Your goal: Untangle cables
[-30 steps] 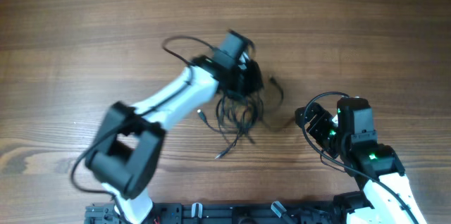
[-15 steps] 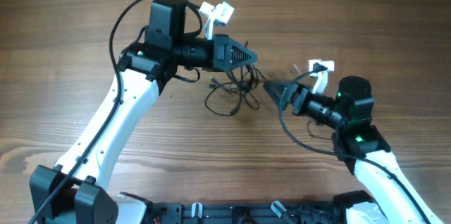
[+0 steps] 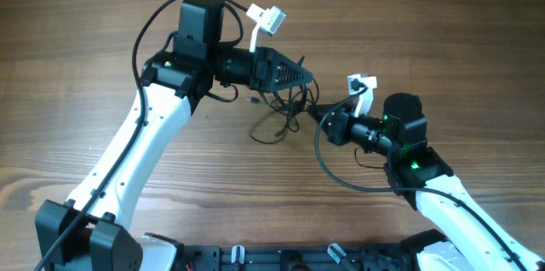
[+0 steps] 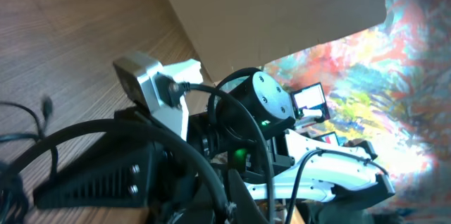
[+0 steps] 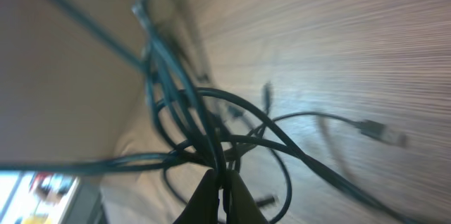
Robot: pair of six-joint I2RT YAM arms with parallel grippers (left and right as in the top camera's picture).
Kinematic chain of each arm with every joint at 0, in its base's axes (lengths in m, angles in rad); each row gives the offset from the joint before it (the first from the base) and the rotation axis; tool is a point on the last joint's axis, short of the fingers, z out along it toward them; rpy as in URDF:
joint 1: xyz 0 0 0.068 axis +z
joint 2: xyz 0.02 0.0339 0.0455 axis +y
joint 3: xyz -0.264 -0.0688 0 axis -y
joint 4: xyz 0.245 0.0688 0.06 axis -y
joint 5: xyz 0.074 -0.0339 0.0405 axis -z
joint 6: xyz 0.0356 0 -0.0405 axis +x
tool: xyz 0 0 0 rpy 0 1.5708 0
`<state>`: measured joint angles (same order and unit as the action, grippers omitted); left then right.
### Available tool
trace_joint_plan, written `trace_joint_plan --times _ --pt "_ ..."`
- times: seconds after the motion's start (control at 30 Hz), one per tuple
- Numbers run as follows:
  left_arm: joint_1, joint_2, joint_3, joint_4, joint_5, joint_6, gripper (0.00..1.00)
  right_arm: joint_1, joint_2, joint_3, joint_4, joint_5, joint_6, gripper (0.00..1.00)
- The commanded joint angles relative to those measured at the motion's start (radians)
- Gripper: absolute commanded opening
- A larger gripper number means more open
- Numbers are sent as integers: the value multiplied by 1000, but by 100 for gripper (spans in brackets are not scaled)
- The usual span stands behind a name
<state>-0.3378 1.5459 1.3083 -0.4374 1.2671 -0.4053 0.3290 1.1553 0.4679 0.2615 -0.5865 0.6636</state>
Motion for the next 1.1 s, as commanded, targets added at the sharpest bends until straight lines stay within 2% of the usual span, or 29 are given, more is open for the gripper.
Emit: trace_joint_plan --times 0.0,0.1,0.2,0.3,0.43,0.53,0.63,0.7,0.83,0.87,0.9,0.93,1.0,1.03,1.07 --pt "23 -16 10 -19 71 -21 4 -36 6 8 -51 199 77 4" --pt "56 -21 10 -39 178 -21 4 -110 6 8 -211 375 214 5" --pt "129 -48 10 -37 276 -18 4 -248 6 8 -391 473 229 4" --pt "215 -92 10 -37 282 -17 4 -406 6 8 -526 512 225 4" --pt "369 -169 10 -37 281 -17 4 -587 6 8 -580 507 170 4" --pt "490 -214 10 -37 281 -18 4 -666 6 8 -584 488 146 4" --pt "595 -239 10 -37 280 -17 4 -698 6 8 -590 463 143 4" --pt "653 -242 10 -38 280 -18 4 -697 6 8 -583 372 94 4" --pt "663 -241 5 -79 194 -17 4 -697 6 8 -578 218 6 5" --pt "649 -241 5 -117 115 -18 4 -697 6 8 -567 157 -42 8" --pt "643 -241 5 -138 72 -18 4 -697 6 8 -561 122 -66 20" --pt "629 -241 5 -172 8 -18 4 -697 6 8 -560 90 -77 52" --pt "594 -241 5 -241 -92 -17 8 -697 6 8 -558 12 -110 86" --pt "571 -241 5 -273 -140 -17 11 -697 6 8 -557 -19 -124 97" --pt "548 -241 5 -299 -187 -18 24 -697 6 8 -557 -43 -137 100"
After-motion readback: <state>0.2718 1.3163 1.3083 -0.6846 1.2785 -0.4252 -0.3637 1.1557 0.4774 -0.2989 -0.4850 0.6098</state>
